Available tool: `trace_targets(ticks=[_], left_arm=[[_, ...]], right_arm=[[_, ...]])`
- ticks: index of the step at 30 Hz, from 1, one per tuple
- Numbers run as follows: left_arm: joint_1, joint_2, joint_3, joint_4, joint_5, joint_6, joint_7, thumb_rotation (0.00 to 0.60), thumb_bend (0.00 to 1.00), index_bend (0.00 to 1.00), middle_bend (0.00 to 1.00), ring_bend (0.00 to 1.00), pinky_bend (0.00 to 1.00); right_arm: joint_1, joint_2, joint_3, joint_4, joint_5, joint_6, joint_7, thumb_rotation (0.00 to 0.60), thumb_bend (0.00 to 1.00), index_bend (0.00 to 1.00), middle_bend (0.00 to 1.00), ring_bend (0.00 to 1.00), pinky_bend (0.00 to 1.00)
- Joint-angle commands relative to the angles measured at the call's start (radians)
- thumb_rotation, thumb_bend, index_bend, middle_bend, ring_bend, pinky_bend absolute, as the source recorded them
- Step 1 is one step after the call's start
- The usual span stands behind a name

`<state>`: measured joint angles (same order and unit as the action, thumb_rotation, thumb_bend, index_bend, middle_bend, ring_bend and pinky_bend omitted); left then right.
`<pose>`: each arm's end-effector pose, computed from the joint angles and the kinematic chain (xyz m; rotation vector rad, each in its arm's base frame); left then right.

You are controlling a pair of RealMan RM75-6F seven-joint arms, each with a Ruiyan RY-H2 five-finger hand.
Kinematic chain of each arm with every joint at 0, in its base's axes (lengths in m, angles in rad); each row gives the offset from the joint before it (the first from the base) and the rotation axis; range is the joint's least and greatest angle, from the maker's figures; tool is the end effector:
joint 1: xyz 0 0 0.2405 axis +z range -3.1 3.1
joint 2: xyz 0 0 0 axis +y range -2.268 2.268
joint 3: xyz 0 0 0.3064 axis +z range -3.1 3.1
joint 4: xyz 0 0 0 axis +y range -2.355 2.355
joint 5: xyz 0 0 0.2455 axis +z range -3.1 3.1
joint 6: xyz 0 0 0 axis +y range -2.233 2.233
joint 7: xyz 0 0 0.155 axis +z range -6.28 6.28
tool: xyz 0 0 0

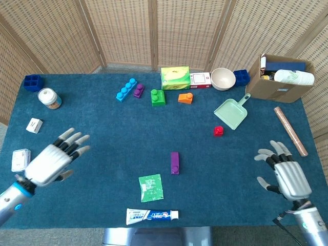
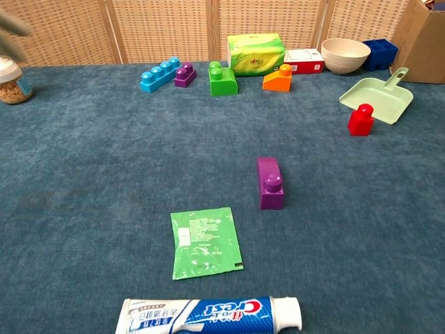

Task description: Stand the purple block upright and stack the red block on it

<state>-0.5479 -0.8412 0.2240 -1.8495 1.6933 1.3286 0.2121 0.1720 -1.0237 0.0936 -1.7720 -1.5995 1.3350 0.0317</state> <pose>-0.2561 0.2575 0.1625 -2.0423 -0.5041 -0.7973 -0.3100 -0.2322 0.1465 1.5757 -0.9473 1.0271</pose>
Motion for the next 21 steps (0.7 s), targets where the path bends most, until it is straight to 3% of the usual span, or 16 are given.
trace_targets(ticks=[1, 5, 8, 21], left_arm=[[0.085, 0.036, 0.037, 0.012, 0.036, 0.075, -0.05, 0.6, 0.29, 0.19, 0.01, 0.0, 0.0], [0.138, 0.051, 0.04, 0.038, 0.068, 0.126, -0.086, 0.6, 0.29, 0.2, 0.01, 0.0, 0.0], [0.164, 0.064, 0.037, 0.045, 0.097, 0.152, -0.099, 0.6, 0.29, 0.2, 0.01, 0.0, 0.0], [0.24, 0.046, -0.004, 0.061, 0.172, 0.206, -0.125, 0.6, 0.29, 0.21, 0.01, 0.0, 0.0]], right_arm=[[0.076, -0.006, 0.03, -0.051, 0.068, -0.109, -0.091, 0.546, 0.21, 0.24, 0.25, 0.05, 0.11], [0.144, -0.015, 0.059, -0.086, 0.158, -0.207, -0.177, 0.449, 0.19, 0.18, 0.2, 0.06, 0.11], [0.194, -0.037, 0.081, -0.093, 0.23, -0.264, -0.242, 0.41, 0.18, 0.17, 0.16, 0.05, 0.11], [0.379, -0.148, 0.157, -0.014, 0.462, -0.391, -0.383, 0.393, 0.19, 0.17, 0.13, 0.02, 0.11]])
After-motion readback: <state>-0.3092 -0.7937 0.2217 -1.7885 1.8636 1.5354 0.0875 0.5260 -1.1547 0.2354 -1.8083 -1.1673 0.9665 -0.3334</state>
